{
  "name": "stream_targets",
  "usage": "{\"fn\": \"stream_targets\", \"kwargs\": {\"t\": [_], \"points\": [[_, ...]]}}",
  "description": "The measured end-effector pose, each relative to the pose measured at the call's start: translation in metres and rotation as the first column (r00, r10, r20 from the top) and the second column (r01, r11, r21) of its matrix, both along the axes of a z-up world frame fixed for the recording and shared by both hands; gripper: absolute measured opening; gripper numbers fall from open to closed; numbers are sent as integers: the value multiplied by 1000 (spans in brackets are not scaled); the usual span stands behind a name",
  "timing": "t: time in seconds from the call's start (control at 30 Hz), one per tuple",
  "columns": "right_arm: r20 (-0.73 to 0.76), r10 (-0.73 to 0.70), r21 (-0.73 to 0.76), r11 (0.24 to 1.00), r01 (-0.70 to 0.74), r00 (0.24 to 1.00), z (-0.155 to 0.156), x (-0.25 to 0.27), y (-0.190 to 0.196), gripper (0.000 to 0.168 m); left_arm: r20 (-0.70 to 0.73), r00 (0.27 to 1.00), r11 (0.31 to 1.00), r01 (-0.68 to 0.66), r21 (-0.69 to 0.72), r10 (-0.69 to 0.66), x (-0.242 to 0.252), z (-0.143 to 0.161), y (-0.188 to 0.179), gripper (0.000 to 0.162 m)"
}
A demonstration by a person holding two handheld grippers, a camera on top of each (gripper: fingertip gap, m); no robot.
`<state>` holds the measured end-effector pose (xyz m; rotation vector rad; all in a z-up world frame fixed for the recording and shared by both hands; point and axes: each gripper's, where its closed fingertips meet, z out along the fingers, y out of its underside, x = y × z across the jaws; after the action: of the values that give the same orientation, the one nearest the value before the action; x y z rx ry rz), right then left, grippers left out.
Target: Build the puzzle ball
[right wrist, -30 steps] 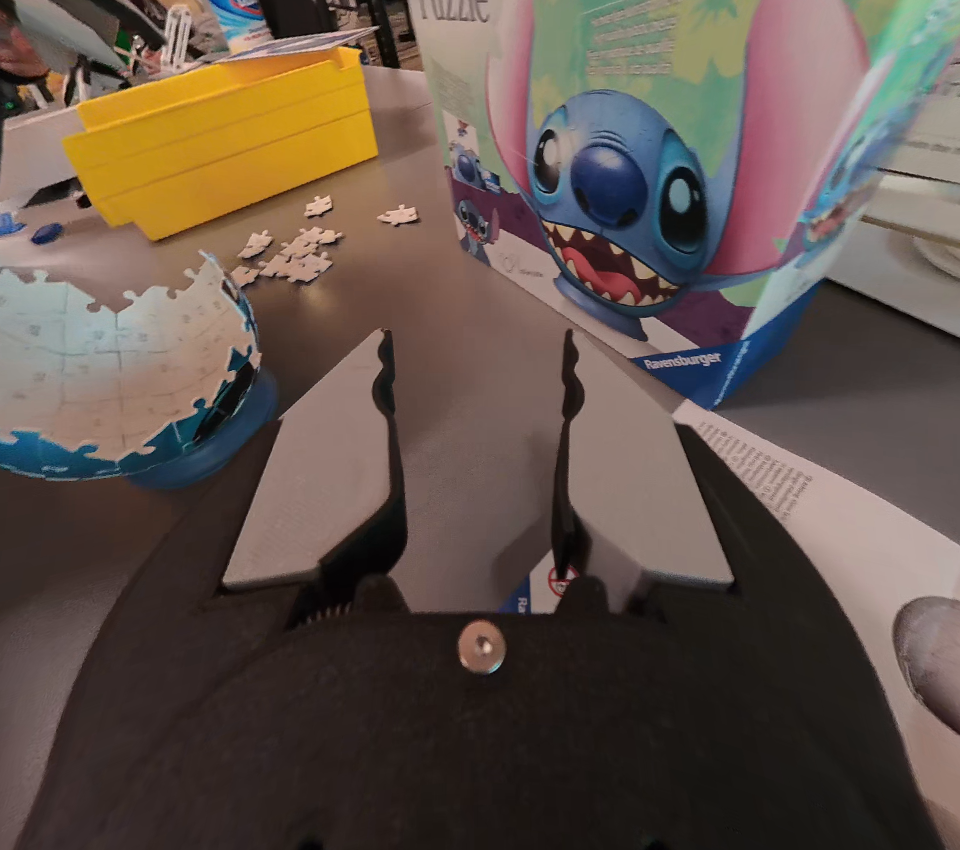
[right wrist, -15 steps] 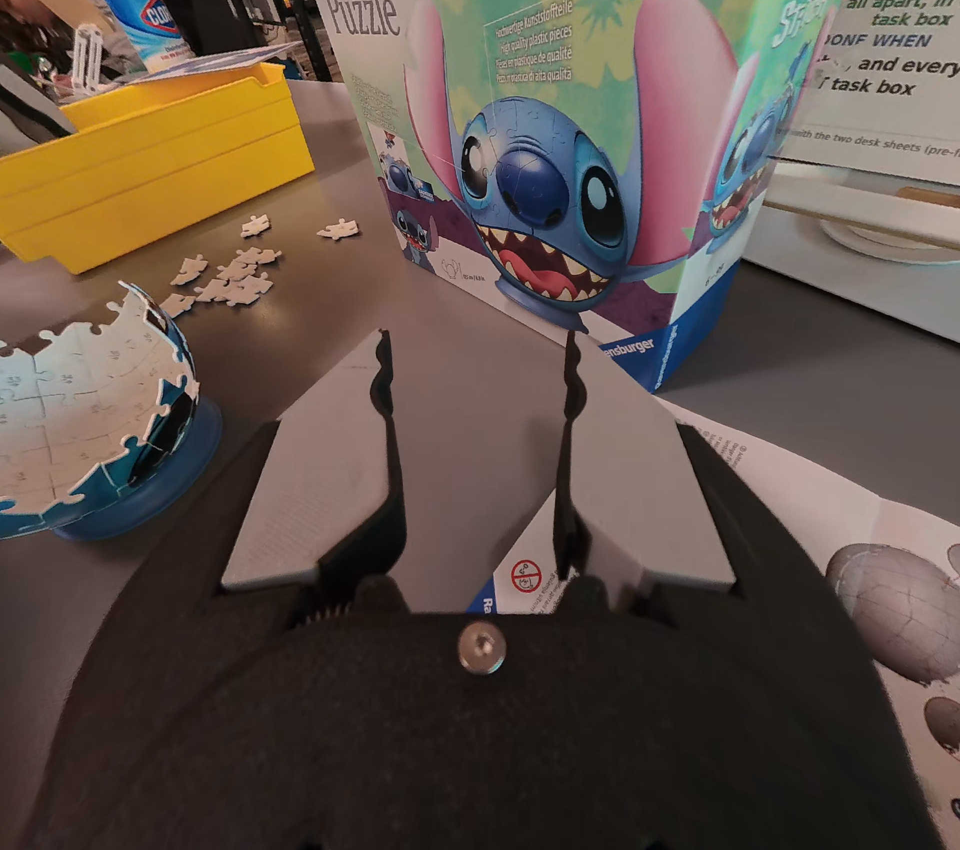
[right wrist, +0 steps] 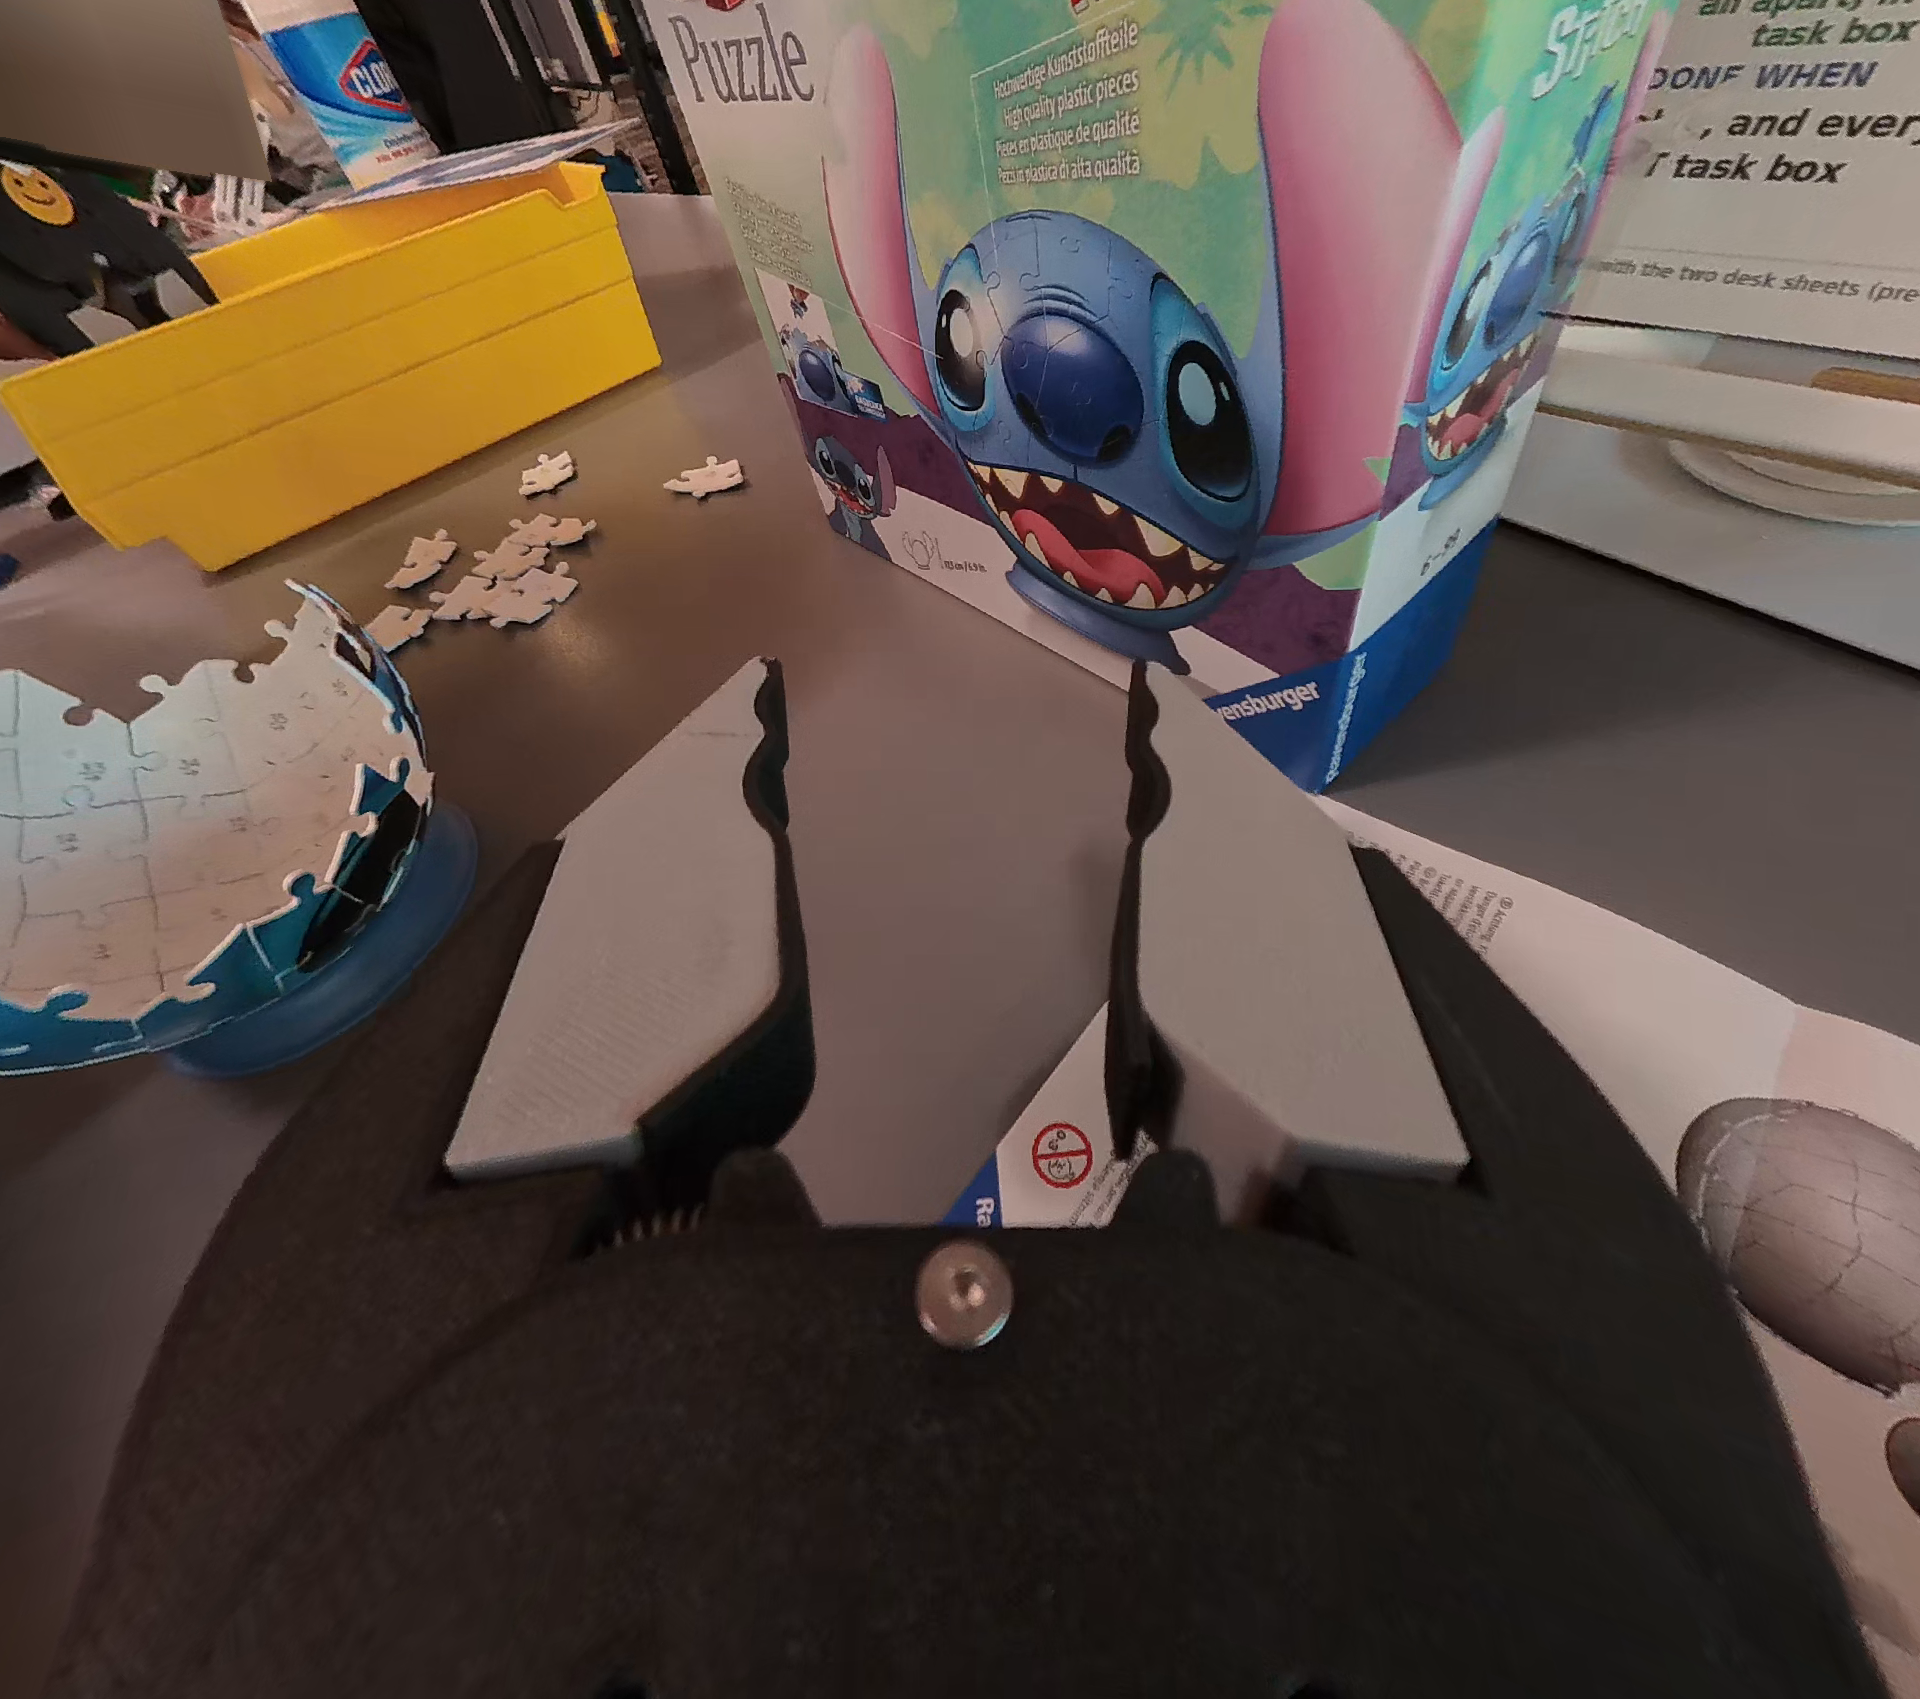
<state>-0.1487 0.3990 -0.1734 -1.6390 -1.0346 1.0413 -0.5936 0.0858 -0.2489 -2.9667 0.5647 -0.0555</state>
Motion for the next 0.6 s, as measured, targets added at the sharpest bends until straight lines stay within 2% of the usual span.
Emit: {"fn": "stream_targets", "kwargs": {"t": [0.03,0.23,0.43,0.6], "points": [[-4,0,-3,1000,0,1000,0,0,0,63,17,1000,1000,-3,-7,3,2,0,-1,25],[-6,3,-5,1000,-3,1000,1,0,0,63,31,999,1000,-11,-13,11,3,-1,-1,23],[-8,3,1,1000,-3,1000,1,0,-1,62,15,999,999,40,14,-41,5,0,1,22],[-6,8,2,1000,-8,1000,1,0,-2,62,33,999,996,34,83,-37,7,7,10,6]]}}
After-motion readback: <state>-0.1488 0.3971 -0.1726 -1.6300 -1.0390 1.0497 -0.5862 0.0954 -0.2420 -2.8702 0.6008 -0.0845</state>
